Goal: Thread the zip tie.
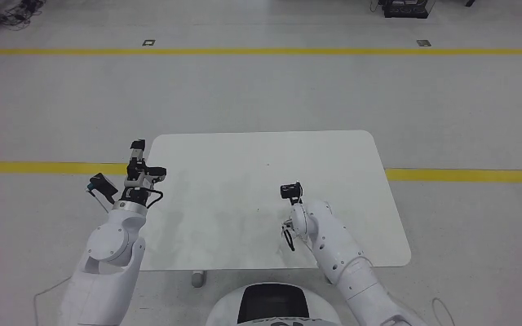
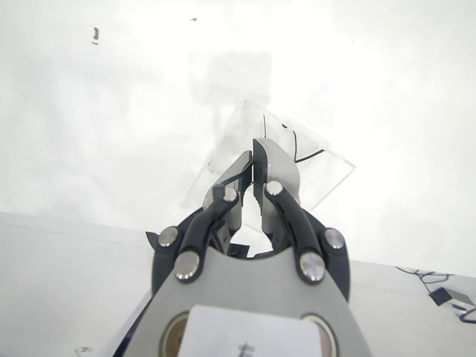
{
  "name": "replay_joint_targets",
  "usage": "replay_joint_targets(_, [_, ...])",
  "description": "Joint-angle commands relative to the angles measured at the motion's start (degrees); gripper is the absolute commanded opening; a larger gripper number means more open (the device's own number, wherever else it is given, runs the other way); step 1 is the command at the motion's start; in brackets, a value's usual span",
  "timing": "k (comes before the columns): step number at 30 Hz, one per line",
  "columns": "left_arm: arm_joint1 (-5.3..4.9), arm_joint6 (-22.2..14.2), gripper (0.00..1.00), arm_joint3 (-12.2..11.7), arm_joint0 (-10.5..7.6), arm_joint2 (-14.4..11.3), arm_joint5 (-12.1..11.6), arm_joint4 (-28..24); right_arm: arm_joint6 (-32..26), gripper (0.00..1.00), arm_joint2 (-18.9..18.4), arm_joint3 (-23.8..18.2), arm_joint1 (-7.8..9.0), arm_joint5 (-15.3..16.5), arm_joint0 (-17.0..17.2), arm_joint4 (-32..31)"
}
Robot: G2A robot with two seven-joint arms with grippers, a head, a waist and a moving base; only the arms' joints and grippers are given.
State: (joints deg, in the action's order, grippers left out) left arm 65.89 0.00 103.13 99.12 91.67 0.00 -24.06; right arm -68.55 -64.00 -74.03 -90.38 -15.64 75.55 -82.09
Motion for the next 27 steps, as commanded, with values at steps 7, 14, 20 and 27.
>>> replay_joint_targets(7, [0.0, 0.0, 1.0, 0.0, 0.0, 0.0, 0.0, 0.0, -2.05, 0.0, -2.18, -6.13, 0.82, 2.29, 2.65, 1.51])
replay_joint_targets(14, [0.0, 0.0, 1.0, 0.0, 0.0, 0.0, 0.0, 0.0, -3.39, 0.0, -5.14, -11.84, 1.63, 5.3, 4.82, 5.33])
replay_joint_targets(20, [0.0, 0.0, 1.0, 0.0, 0.0, 0.0, 0.0, 0.0, -3.29, 0.0, -10.43, -19.63, 2.73, 8.39, 8.7, 10.58])
replay_joint_targets(27, [0.0, 0.0, 1.0, 0.0, 0.0, 0.0, 0.0, 0.0, -1.28, 0.0, -19.66, -23.17, 4.1, 16.95, 12.75, 26.81])
